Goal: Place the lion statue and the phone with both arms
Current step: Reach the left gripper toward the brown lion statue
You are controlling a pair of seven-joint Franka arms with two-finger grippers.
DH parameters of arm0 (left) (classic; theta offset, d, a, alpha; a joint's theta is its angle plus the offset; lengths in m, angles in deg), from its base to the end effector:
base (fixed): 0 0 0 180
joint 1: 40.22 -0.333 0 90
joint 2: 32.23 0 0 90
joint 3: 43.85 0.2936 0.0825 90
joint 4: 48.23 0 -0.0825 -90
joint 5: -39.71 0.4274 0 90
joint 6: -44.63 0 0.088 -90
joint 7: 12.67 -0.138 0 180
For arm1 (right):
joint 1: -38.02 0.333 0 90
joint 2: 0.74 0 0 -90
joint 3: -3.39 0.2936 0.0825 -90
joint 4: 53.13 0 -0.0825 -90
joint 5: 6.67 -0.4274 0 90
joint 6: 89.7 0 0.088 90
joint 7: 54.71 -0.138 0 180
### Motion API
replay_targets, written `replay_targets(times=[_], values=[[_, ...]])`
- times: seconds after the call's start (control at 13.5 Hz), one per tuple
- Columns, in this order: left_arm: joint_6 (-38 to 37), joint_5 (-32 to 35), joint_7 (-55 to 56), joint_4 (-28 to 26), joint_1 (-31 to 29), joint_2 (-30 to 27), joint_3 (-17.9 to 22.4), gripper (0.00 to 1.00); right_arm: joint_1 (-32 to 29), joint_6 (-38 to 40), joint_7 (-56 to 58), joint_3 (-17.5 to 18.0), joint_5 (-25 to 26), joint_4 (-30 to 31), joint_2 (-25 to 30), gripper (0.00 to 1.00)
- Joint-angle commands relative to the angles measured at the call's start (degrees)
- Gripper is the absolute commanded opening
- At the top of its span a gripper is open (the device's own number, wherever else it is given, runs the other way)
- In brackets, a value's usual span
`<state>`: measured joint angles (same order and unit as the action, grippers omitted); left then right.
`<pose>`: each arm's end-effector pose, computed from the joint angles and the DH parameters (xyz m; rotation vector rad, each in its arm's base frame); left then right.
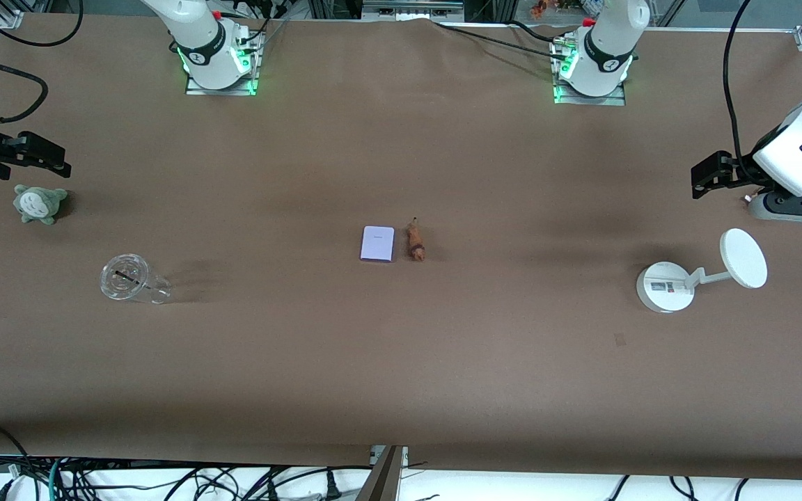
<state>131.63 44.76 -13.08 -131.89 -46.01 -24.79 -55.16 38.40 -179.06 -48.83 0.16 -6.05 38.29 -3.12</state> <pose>0.6250 -0.0414 0.5455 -3.0703 0.1555 0.1018 0.6028 -0.0310 0.5326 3.1309 0.0832 -0.1225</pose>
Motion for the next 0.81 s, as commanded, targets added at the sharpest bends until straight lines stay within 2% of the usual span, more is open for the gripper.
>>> replay_targets(times=[0.0, 0.74], values=[[-0.61, 0.22, -0.29, 0.42, -0.19, 0.12, -0.11, 1.0, -0.65, 0.59, 0.36, 0.25, -1.06, -1.6, -0.69, 1.0], [-1.13, 0.13, 0.58, 0.34, 0.43, 1.44, -0.2, 1.0, -0.65, 0.59, 0.36, 0.25, -1.06, -1.6, -0.69, 1.0]])
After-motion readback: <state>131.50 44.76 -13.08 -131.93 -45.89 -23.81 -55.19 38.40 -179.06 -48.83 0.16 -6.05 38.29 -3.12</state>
